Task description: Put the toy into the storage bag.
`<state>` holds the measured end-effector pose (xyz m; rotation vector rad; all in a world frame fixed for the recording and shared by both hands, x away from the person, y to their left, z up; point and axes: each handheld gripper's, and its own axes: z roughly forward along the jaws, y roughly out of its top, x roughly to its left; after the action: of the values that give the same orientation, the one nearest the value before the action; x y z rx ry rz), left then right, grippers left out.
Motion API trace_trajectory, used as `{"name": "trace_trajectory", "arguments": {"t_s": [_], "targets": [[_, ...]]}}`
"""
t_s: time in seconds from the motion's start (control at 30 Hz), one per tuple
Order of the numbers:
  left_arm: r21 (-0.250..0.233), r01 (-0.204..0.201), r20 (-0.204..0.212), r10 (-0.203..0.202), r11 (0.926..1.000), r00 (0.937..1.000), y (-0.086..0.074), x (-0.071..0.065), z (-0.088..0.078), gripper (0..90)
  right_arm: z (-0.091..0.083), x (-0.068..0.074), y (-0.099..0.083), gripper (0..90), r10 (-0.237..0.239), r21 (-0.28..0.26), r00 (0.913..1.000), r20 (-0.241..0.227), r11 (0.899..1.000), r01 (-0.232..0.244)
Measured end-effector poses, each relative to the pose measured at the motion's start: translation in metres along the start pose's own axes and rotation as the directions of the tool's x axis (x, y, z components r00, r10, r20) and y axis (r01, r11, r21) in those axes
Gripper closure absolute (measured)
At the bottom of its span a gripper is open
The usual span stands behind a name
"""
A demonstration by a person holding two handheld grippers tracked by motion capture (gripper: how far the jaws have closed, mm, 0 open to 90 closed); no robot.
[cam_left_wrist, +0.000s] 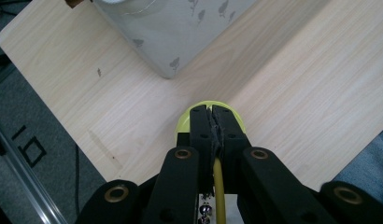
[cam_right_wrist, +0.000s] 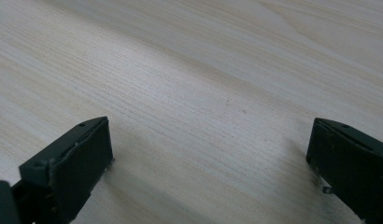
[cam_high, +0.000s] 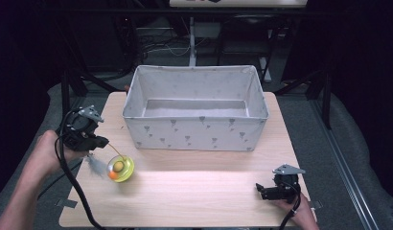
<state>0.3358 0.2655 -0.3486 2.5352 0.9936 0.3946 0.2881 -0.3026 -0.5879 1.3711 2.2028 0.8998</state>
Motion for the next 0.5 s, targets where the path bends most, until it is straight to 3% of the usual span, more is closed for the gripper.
{"name": "trace_trajectory", "arguments": {"t_s": [0.5], "targets": [[0.016, 0.059, -0.025, -0.059, 0.9981, 0.998, -0.005, 0.021, -0.004, 88.1, 0.0, 0.0, 0.0, 0.0, 0.0, 0.0, 1.0, 0.0, 1.0, 0.0]]}}
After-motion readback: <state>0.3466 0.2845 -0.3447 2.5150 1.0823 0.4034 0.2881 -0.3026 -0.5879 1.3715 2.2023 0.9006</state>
